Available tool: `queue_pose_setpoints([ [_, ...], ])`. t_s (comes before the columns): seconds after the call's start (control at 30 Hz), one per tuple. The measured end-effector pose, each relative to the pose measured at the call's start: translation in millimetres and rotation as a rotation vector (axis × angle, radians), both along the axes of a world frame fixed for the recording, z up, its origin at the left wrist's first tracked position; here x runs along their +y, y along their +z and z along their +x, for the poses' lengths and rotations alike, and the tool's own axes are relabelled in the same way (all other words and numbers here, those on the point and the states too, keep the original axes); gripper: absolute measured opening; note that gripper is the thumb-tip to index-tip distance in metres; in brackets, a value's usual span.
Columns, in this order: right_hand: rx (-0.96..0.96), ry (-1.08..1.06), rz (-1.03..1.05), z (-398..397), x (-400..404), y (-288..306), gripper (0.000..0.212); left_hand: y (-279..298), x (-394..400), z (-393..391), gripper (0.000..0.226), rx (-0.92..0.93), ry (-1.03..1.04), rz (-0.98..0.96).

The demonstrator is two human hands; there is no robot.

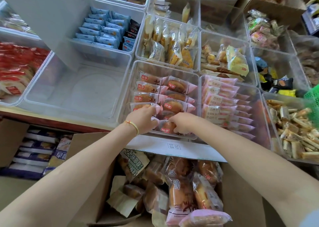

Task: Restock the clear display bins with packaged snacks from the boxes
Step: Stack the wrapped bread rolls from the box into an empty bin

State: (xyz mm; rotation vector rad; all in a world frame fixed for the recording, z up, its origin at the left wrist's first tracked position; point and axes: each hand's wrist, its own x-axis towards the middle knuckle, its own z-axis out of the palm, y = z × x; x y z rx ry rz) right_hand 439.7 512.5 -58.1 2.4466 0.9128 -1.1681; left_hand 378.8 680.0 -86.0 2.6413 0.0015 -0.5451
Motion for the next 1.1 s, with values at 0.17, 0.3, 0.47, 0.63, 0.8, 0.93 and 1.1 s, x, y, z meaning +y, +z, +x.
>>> queue_pose_setpoints([
  [0.17,0.075,-0.312,0.065,29.9,-11.2,3.9,0.023,4.8,-42.6,14.2,0.046,-0.040,-0.321,0.030],
  [0.3,-0.218,-0.300,0.009,36.2,-24.7,-1.9,0.028,-8.2,-60.3,15.9,0.042,-0.042,-0.374,0.116],
  [0.47,-0.205,-0.107,-0.201,32.6,-14.6,-10.4,0.032,-18.2,-58.5,14.5,0.039,-0.017,-0.429,0.158],
  [0.63,-0.236,0.039,-0.310,32.1,-17.7,-9.4,0.042,-16.6,-58.5,14.6,0.040,-0.006,-0.458,0.175],
  [0.8,-0.284,0.067,-0.226,31.2,-18.6,-12.6,0.027,-15.6,-60.7,15.0,0.040,-0.004,-0.484,0.203],
  [0.93,-0.374,0.114,-0.092,44.6,-20.5,7.1,0.037,-10.0,-61.4,17.0,0.043,0.037,-0.500,0.200],
  [1.1,-0.405,0.104,-0.099,43.3,-36.2,19.9,0.026,-8.8,-64.8,21.8,0.038,0.055,-0.506,0.248],
])
